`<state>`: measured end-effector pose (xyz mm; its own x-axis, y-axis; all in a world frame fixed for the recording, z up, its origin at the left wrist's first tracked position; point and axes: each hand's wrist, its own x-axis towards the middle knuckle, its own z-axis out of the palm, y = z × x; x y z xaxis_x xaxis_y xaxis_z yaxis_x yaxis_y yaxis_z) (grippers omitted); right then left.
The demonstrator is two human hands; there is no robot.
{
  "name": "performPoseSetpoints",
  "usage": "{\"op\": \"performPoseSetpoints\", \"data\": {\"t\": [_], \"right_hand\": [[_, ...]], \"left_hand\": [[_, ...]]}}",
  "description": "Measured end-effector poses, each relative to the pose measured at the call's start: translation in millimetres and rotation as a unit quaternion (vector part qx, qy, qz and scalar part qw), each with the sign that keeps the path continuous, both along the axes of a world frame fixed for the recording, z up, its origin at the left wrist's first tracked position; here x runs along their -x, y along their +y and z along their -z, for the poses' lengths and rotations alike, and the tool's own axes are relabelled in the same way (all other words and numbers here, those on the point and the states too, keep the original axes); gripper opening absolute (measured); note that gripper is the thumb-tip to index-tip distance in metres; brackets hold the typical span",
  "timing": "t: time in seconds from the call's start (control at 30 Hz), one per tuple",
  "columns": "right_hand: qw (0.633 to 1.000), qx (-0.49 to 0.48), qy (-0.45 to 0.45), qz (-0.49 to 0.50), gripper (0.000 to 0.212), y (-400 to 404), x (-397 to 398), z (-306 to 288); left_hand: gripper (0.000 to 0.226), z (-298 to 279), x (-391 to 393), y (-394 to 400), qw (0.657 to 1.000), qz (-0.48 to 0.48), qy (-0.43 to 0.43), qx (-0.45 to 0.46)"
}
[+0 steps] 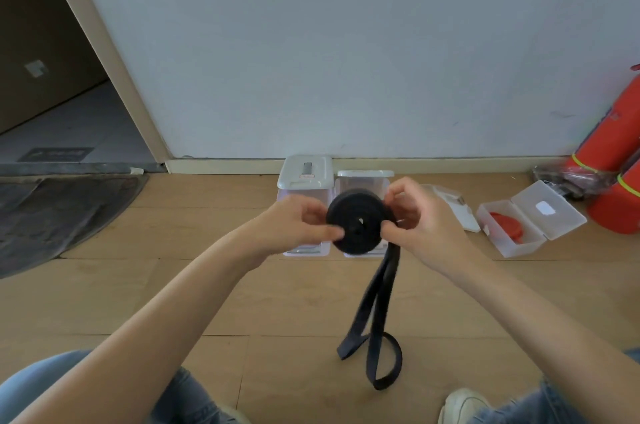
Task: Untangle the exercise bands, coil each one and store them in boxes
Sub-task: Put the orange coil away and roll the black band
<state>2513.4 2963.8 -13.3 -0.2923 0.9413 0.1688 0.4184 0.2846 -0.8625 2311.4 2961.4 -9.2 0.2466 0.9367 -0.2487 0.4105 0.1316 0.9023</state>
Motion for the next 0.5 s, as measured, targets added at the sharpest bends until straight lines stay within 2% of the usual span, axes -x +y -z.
{"op": "performPoseSetpoints", "data": {"t": [0.07, 0.1, 0.2, 0.27, 0.33, 0.4, 0.43, 0.5], "right_hand": [[0.988, -0.07, -0.119, -0.067, 0.023, -1.9, -1.0, -3.8], [0.978, -0.091, -0.162, -0.092, 0.023, -1.8, -1.4, -5.4], [0.955, -0.125, -0.232, -0.134, 0.024, 0.0, -0.4, -5.5], [0.948, -0.136, -0.248, -0.147, 0.024, -0.5, 2.3, -1.5], [0.95, -0.139, -0.238, -0.147, 0.023, -0.7, 2.8, 2.9], [0.96, -0.13, -0.209, -0.132, 0.023, 0.4, 0.1, 4.9], [0.971, -0.106, -0.175, -0.12, 0.024, 2.0, -1.9, 4.7], [0.994, -0.014, -0.052, -0.097, 0.025, 6.7, -7.2, 2.0]], "left_hand": [[0.016, 0.4, -0.5, -3.1, 0.993, 0.063, 0.099, 0.011], [0.018, 1.1, -2.0, -4.1, 0.992, 0.072, 0.103, 0.012], [0.033, 1.3, -8.0, -4.5, 0.998, 0.053, 0.046, -0.006], [0.031, 2.7, -12.2, -4.0, 0.994, 0.077, 0.068, -0.03], [0.025, 6.1, -17.8, -5.3, 0.987, 0.09, 0.115, -0.064], [0.02, 9.3, -20.0, -5.3, 0.987, 0.071, 0.11, -0.09], [0.019, 8.5, -19.0, -4.4, 0.987, 0.061, 0.106, -0.103], [0.016, 4.8, -13.0, -0.1, 0.99, 0.036, 0.079, -0.109]]}}
